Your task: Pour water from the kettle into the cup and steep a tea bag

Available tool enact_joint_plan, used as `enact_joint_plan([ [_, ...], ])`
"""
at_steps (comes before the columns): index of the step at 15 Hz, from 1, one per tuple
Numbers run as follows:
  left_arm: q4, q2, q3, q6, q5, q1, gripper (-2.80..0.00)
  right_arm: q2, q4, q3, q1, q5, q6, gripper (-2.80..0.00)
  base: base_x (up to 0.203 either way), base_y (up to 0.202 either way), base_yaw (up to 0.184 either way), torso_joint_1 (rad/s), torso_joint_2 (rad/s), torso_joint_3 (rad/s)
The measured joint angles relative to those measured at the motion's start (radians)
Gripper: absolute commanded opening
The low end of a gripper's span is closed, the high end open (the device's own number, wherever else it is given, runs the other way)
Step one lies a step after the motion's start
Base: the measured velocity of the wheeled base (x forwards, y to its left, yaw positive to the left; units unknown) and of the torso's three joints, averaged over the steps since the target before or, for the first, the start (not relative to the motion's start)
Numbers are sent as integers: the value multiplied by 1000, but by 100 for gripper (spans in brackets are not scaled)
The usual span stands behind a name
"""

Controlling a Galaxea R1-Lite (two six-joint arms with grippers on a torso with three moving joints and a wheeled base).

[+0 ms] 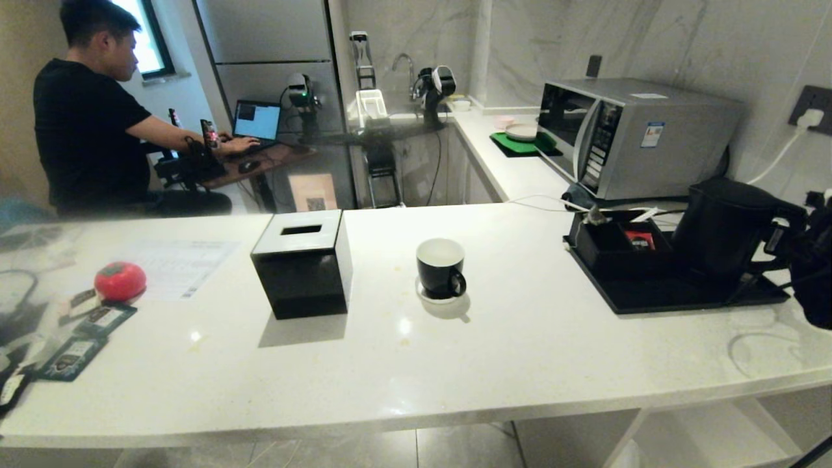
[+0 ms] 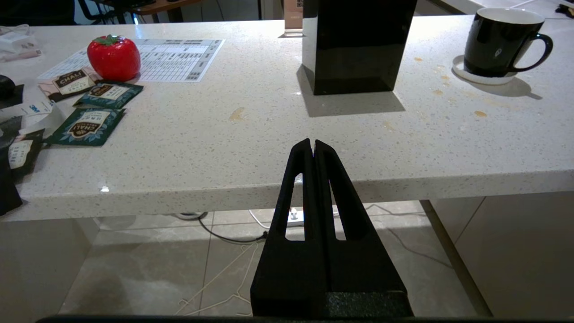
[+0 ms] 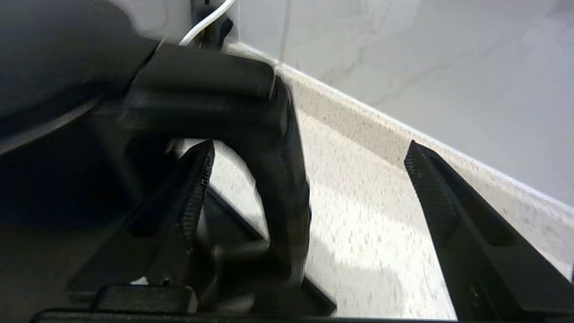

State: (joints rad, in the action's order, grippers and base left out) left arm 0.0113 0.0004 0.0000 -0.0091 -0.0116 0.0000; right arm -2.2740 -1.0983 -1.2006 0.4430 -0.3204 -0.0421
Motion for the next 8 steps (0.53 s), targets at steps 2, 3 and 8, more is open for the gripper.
enact_joint_plan([
  [2, 1, 0, 0, 0, 0, 0, -280, 24, -23, 66, -7, 0, 0, 0, 0, 0, 0, 0, 0, 0],
  [3, 0, 0, 0, 0, 0, 0, -280, 35, -28, 86, -11, 0, -1, 0, 0, 0, 0, 0, 0, 0],
  [8, 0, 0, 0, 0, 0, 0, -280, 107, -32, 192, -16, 0, -2, 0, 0, 0, 0, 0, 0, 0],
])
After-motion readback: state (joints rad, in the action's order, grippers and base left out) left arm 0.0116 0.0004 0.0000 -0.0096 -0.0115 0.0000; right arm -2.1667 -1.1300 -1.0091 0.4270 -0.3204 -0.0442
